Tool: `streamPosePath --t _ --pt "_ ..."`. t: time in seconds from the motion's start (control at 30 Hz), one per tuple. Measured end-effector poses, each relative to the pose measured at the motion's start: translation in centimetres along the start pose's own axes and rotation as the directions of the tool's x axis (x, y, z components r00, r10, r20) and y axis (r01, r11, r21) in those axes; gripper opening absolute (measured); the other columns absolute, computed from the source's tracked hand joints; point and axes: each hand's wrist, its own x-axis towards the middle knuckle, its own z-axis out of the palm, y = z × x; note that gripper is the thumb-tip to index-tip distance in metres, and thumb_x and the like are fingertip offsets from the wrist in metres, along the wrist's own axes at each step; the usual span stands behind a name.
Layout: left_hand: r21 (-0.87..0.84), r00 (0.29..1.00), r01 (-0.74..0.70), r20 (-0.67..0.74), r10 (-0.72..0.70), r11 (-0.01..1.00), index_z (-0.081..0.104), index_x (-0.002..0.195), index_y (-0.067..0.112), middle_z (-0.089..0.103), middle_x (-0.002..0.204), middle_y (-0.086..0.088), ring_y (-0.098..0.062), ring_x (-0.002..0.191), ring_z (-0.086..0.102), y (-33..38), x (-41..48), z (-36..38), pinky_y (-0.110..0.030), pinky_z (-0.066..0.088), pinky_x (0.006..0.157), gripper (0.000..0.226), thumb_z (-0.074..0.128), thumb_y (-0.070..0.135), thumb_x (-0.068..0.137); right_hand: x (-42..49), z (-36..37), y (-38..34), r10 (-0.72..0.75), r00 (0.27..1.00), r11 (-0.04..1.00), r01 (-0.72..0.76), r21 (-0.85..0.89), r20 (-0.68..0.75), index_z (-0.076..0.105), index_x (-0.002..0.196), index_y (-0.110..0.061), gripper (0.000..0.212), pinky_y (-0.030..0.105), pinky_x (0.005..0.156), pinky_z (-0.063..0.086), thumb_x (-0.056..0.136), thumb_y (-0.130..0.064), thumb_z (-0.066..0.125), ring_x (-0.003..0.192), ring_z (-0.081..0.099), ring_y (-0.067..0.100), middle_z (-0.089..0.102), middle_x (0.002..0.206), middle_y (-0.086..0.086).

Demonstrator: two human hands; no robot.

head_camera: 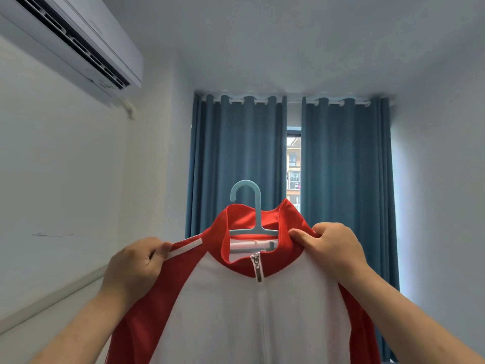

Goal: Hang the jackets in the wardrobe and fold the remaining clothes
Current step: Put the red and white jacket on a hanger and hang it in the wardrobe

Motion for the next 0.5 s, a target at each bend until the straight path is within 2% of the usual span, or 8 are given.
streamPosePath --t 0.1,0.2,0.33,0.43,0.5 --pt "0.061 0.986 -0.095 0.140 0.086 0.994 0.062 0.084 0.030 0.063 0.078 0.010 -0.018 0.075 0.060 1.8 0.3 0.5 -0.034 0.045 0.066 0.035 0.046 0.061 0.086 -0.8 1.3 -0.6 0.020 0.999 1.000 -0.020 0.005 0.032 0.047 0.044 -0.018 0.063 0.030 0.049 0.032 0.071 -0.071 0.065 0.050 0.048 0.014 0.047 0.041 -0.008" --pt "0.222 0.968 -0.066 0.253 0.008 0.973 0.054 0.087 0.025 0.067 0.081 0.005 -0.023 0.083 0.064 2.6 -0.4 1.0 -0.034 0.040 0.063 0.036 0.044 0.059 0.094 -1.3 2.6 -1.3 -0.016 0.992 0.999 0.010 0.048 0.122 0.050 0.046 -0.022 0.055 0.031 0.049 0.031 0.073 -0.068 0.066 0.047 0.040 0.012 0.047 0.043 -0.011" --pt "0.305 0.982 -0.032 0.187 -0.027 0.952 0.053 0.080 0.020 0.065 0.072 0.003 -0.026 0.073 0.063 1.3 -2.5 -1.2 -0.035 0.046 0.060 0.062 0.020 0.072 0.082 -1.9 4.6 -1.8 -0.162 0.954 0.986 0.150 0.067 0.251 0.041 0.051 -0.016 0.061 0.035 0.054 0.036 0.078 -0.068 0.059 0.051 0.040 0.011 0.044 0.048 -0.004" --pt "0.356 0.987 -0.060 0.162 0.002 0.933 0.053 0.073 0.019 0.063 0.064 0.002 -0.028 0.063 0.060 1.1 -3.4 -3.0 -0.032 0.037 0.051 0.060 0.021 0.069 0.080 -2.6 6.3 -2.2 -0.234 0.935 0.969 0.200 0.147 0.267 0.040 0.052 -0.016 0.061 0.033 0.052 0.032 0.075 -0.070 0.057 0.049 0.037 0.010 0.042 0.046 -0.006" --pt "0.399 0.989 -0.060 0.147 0.000 0.915 0.050 0.070 0.020 0.060 0.062 0.003 -0.029 0.060 0.059 1.3 -4.1 -4.1 -0.030 0.030 0.050 0.053 0.027 0.065 0.083 -3.0 7.5 -2.4 -0.268 0.925 0.958 0.224 0.182 0.271 0.039 0.053 -0.015 0.060 0.034 0.052 0.032 0.076 -0.067 0.059 0.049 0.037 0.011 0.042 0.047 -0.005"
